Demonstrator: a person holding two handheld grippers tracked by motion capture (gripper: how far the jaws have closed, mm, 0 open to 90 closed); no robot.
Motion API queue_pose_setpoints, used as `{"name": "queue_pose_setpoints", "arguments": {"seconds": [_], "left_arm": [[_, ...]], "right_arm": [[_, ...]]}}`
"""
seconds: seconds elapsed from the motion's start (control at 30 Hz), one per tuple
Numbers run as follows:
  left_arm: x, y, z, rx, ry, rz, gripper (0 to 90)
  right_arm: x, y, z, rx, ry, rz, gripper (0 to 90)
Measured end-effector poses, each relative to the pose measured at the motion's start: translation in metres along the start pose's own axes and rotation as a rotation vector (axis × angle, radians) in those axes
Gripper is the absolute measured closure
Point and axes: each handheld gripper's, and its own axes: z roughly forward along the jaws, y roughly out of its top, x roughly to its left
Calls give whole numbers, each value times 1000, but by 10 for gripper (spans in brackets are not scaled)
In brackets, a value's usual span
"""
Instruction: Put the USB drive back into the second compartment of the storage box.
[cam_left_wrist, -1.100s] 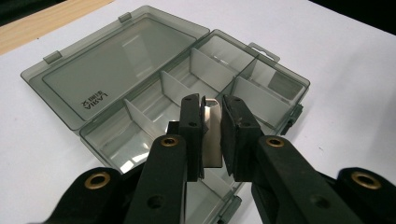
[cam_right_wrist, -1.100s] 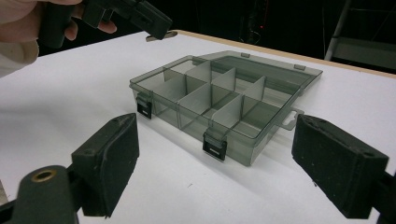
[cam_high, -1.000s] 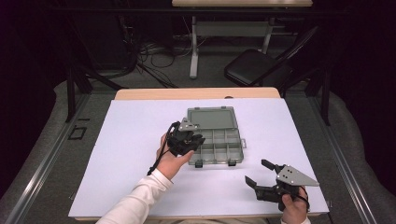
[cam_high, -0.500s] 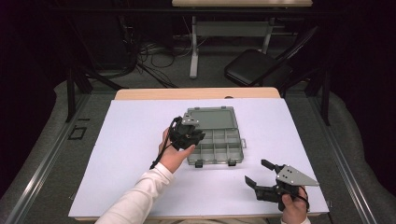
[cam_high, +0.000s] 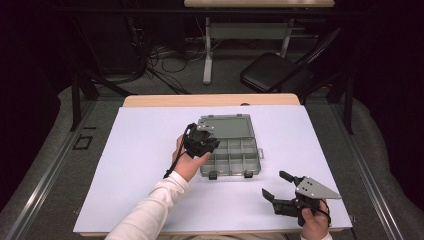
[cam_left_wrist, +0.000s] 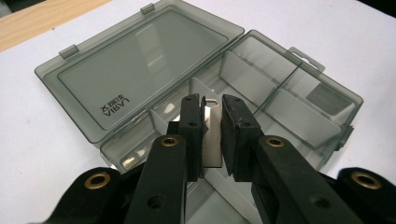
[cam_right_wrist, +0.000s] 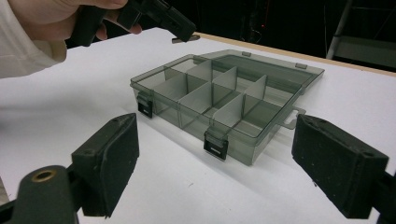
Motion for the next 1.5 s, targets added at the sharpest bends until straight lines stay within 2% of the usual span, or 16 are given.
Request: {"name": "queue_pose_setpoints", "arguments": {"seconds": [0.63, 0.97, 1.4, 1.5], "left_arm": [[3, -3, 22, 17, 23, -17, 790], [-2, -4, 36, 31, 14, -20, 790], [-1, -7, 46, 45, 3, -24, 790], [-2, -8, 48, 33, 11, -34, 789]], "right_arm": [[0, 0, 0, 1, 0, -5, 145], [-1, 0, 0, 0, 4, -8, 145], [-1, 0, 0, 1, 5, -10, 145], [-1, 0, 0, 0, 7, -10, 145]]}}
